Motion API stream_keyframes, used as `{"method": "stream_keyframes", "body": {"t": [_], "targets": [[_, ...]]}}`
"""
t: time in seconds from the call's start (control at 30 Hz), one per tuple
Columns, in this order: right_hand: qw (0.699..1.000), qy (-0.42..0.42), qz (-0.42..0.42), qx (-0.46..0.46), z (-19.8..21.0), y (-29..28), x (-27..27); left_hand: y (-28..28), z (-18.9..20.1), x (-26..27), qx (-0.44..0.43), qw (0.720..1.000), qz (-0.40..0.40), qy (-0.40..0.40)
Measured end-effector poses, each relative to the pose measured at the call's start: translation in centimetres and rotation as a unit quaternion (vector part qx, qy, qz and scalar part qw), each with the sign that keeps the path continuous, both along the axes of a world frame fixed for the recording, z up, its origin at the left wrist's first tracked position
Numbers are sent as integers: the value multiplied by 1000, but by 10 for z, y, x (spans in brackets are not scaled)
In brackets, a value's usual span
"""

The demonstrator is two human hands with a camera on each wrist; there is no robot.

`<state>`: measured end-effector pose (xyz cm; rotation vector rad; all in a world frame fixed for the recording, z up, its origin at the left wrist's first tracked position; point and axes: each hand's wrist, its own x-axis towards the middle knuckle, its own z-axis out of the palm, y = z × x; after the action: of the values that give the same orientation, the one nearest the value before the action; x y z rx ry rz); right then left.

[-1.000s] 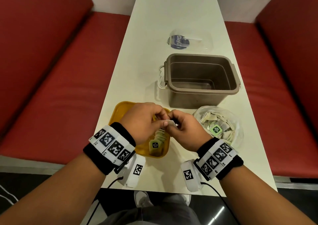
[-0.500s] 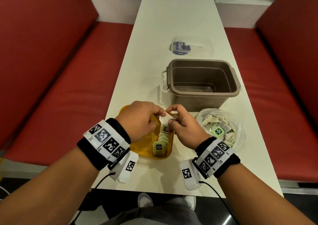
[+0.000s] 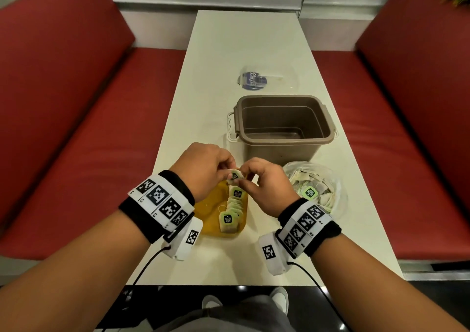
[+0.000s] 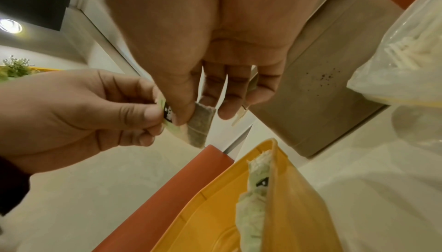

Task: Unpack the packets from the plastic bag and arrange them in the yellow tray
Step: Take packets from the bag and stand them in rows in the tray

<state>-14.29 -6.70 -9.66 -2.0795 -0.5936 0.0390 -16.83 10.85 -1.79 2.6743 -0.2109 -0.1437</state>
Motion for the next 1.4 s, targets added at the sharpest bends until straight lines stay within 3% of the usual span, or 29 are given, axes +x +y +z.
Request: {"method": "stream_keyframes", "body": {"t": [0.13, 0.3, 0.4, 0.6, 0.87, 1.1, 1.23, 1.4], "targets": [[999, 23, -21, -25, -1, 1, 1, 6, -2, 6, 57, 998, 20, 13], [977, 98, -56, -180, -11, -2, 5, 18, -22, 23, 185, 978, 62, 67], [962, 146, -38, -227, -17, -3, 6, 17, -37, 34, 215, 966, 71, 121], [963, 154, -4, -219, -11, -3, 4, 6, -54, 54, 210, 967, 89, 115], [960, 154, 8, -232, -14, -5, 7, 0, -65, 61, 293, 942, 96, 131], [972, 115, -3, -206, 5, -43, 18, -12, -43, 65, 244, 957, 109, 112], [974, 99, -32, -200, 14, -91, 29, -54, -23, 57, 141, 985, 26, 97], [962, 96, -59, -248, 7, -148, 40, -127, -37, 54, 68, 989, -75, 110]]}}
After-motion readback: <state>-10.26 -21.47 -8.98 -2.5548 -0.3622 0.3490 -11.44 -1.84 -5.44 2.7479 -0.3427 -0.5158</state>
